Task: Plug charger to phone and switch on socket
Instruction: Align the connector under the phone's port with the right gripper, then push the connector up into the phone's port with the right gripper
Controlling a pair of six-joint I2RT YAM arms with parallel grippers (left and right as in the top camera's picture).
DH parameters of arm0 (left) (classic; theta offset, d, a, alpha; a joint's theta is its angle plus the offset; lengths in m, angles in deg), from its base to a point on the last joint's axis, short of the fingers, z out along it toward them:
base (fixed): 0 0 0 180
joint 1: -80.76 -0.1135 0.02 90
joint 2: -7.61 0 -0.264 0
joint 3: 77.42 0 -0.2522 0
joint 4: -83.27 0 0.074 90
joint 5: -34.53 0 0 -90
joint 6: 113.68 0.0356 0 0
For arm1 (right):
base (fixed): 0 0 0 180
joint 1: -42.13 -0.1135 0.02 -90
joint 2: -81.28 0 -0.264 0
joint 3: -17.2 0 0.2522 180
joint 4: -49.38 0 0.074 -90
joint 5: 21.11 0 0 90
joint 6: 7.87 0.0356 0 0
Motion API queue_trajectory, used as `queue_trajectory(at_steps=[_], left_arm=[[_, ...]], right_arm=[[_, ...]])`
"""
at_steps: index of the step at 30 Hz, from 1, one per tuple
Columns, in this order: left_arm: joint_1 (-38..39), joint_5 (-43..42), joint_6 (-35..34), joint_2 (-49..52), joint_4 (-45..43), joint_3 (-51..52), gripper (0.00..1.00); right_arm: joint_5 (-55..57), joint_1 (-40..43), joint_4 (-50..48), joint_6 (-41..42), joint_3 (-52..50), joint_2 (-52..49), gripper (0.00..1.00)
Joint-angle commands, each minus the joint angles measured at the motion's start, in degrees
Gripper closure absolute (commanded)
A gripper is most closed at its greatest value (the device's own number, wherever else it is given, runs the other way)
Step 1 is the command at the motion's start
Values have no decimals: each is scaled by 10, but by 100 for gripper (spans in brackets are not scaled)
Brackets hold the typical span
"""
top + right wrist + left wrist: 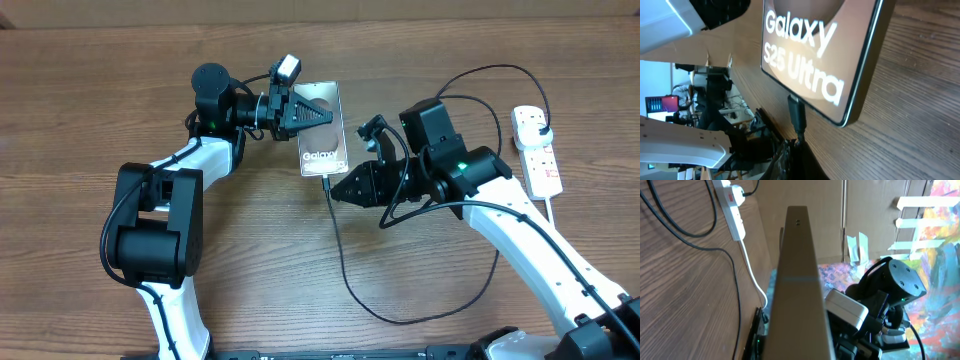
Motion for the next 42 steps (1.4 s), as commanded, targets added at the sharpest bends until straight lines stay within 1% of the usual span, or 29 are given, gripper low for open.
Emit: queue_trajectory(at_steps=[1, 8, 11, 12, 13, 15, 17, 18, 19, 22, 26, 28, 30, 35, 39, 42], left_arm=[[3, -15, -4, -7, -5, -8, 96], [3, -15, -4, -7, -5, -8, 96], [3, -15, 0, -7, -5, -8, 96], [3, -15, 1, -7, -5, -8, 96], [3, -15, 1, -7, -5, -8, 96], [3, -15, 1, -7, -5, -8, 96], [3, -15, 0, -7, -5, -8, 96], [3, -15, 0, -7, -5, -8, 96], [3, -15, 0, -7, -5, -8, 96], [3, -15, 0, -7, -5, -8, 96], [3, -15, 1, -7, -5, -8, 96], [3, -15, 1, -7, -5, -8, 96], [3, -15, 1, -7, -5, -8, 96], [3, -15, 0, -7, -5, -8, 96], [3, -15, 0, -7, -5, -8, 96], [3, -15, 0, -7, -5, -8, 96]], right_arm=[[-14, 3, -4, 2, 9, 2, 96], [-13, 2, -8, 12, 9, 2, 96], [-6, 2, -6, 2, 9, 2, 96], [-5, 2, -5, -4, 9, 2, 95], [0, 2, -1, -5, 9, 3, 91], [7, 2, 11, -11, 12, 8, 78], [23, 2, 38, -25, 24, 20, 55], [39, 1, 54, -30, 32, 28, 50], [67, -2, 74, -31, 43, 39, 47], [150, -17, 110, -31, 67, 69, 47], [316, -85, 110, -18, 69, 97, 43], [382, -123, 107, 3, 69, 92, 41], [445, -169, 101, 26, 69, 81, 42], [586, -244, 96, 89, 69, 57, 42], [611, -268, 96, 106, 69, 33, 42], [614, -278, 95, 108, 69, 14, 46]])
